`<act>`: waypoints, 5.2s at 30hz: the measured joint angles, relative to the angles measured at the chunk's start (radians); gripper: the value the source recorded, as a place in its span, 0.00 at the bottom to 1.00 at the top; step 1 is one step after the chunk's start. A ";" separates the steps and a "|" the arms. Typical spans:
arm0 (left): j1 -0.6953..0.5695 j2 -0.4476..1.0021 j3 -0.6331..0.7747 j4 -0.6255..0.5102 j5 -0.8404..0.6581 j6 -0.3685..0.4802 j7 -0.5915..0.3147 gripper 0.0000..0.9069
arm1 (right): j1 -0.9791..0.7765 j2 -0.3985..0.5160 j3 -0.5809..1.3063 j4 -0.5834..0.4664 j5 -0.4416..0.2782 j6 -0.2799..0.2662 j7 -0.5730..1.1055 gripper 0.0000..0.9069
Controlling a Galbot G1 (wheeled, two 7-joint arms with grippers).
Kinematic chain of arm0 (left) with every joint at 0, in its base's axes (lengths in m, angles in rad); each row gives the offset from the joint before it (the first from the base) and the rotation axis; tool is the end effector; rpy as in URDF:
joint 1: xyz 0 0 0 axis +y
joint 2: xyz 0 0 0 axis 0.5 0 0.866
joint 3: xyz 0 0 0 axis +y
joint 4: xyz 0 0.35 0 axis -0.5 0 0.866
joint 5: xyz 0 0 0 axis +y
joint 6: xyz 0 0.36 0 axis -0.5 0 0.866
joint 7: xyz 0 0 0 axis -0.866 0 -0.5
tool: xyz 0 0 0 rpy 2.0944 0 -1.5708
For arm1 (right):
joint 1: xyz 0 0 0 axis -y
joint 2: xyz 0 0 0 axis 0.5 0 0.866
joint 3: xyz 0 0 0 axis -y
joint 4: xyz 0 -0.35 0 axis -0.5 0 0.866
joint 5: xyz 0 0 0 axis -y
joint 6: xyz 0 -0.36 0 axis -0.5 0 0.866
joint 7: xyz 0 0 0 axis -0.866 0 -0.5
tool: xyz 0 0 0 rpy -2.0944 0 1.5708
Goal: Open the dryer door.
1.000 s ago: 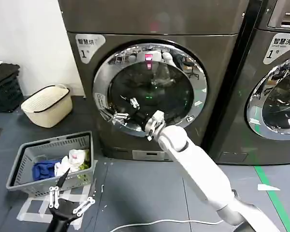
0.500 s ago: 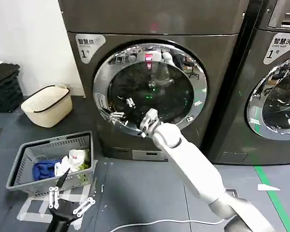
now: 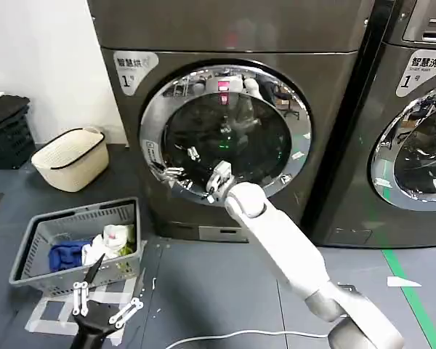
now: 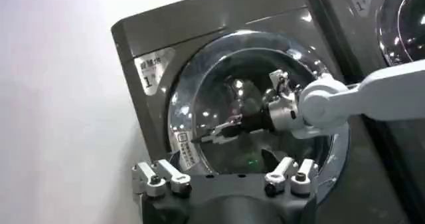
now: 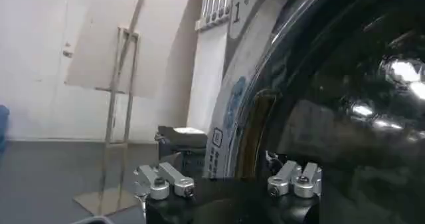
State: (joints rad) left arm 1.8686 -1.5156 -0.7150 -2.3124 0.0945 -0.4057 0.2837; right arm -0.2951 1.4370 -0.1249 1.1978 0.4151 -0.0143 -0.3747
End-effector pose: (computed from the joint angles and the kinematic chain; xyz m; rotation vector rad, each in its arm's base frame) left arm 0.1015 0.0563 -0.2616 0.3454 2.8025 0.4672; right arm 0.5394 0.1365 -0.1854 -1.2963 2.6553 -0.1363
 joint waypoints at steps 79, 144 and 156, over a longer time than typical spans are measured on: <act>-0.268 0.140 -0.215 0.147 -0.225 0.253 -0.003 1.00 | -0.020 -0.260 -0.120 0.204 0.383 0.094 -0.700 1.00; -0.794 0.524 0.431 0.378 -0.323 0.206 0.129 1.00 | -1.019 -0.707 0.991 0.596 0.492 0.167 -0.878 1.00; -0.912 0.509 0.594 0.442 -0.350 0.168 0.125 1.00 | -1.387 -0.528 1.406 0.647 0.491 0.287 -0.754 1.00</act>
State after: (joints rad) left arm 0.9562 -1.0069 -0.1207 -1.8705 -0.2558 -0.2373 0.4086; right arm -1.6817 0.9086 1.2812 1.8452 0.9065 0.2728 -1.1288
